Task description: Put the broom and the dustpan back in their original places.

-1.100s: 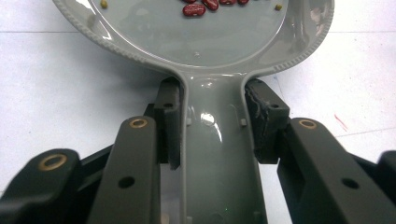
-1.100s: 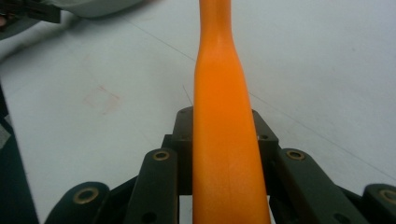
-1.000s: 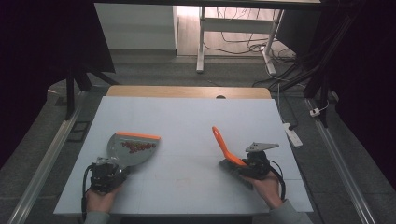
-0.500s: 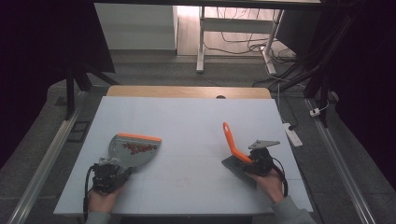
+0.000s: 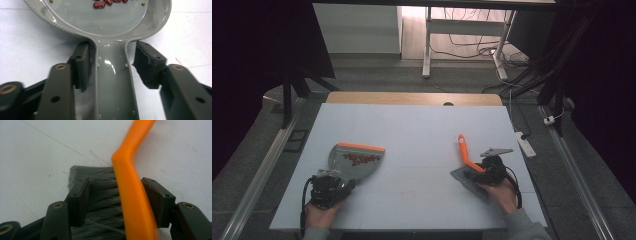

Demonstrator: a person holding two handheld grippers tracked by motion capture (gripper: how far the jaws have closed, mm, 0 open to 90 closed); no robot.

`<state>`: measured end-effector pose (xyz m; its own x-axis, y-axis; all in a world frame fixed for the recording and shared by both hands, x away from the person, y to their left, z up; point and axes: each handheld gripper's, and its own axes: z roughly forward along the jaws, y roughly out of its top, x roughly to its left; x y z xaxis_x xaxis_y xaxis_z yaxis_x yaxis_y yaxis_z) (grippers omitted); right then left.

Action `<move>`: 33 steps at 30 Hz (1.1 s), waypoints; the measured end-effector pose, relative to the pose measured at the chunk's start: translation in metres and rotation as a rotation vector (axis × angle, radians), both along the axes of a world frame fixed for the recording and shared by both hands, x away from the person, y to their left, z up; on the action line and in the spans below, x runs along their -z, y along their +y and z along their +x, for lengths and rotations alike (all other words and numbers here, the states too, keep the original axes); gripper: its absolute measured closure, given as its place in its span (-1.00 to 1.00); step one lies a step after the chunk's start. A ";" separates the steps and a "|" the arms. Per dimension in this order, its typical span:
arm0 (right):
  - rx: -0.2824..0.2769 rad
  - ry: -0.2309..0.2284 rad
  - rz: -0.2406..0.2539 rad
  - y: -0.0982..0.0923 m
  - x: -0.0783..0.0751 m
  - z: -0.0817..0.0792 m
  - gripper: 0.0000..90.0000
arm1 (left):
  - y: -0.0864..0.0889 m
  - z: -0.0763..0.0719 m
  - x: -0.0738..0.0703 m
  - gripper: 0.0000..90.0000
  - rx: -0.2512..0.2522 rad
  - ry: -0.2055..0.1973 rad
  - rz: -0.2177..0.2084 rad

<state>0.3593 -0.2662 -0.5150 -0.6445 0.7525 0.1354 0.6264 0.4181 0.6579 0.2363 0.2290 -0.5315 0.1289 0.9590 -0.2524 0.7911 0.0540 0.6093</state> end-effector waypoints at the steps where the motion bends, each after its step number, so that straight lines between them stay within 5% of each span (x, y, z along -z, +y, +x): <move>1: 0.008 0.011 0.015 -0.001 0.001 0.001 -0.08 | 0.000 0.000 0.000 -0.05 0.008 0.006 -0.003; 11: 0.034 -0.012 -0.017 0.001 0.001 -0.001 -0.18 | 0.003 -0.006 -0.008 -0.45 0.023 -0.030 0.027; 13: 0.045 -0.033 -0.049 0.001 0.000 -0.002 -0.25 | 0.003 -0.007 -0.010 -0.45 0.031 -0.036 0.033; 19: 0.031 -0.073 -0.036 0.001 -0.004 -0.005 -0.21 | 0.004 -0.010 -0.018 -0.45 0.066 -0.072 0.062; 33: -0.076 -0.155 -0.020 0.007 -0.018 -0.020 -0.15 | -0.005 0.000 -0.035 -0.43 0.230 -0.151 0.087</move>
<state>0.3391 -0.2592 -0.4968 -0.7119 0.7022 0.0154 0.4842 0.4748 0.7349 0.2360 0.2237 -0.4965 0.3750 0.9176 -0.1317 0.6767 -0.1739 0.7154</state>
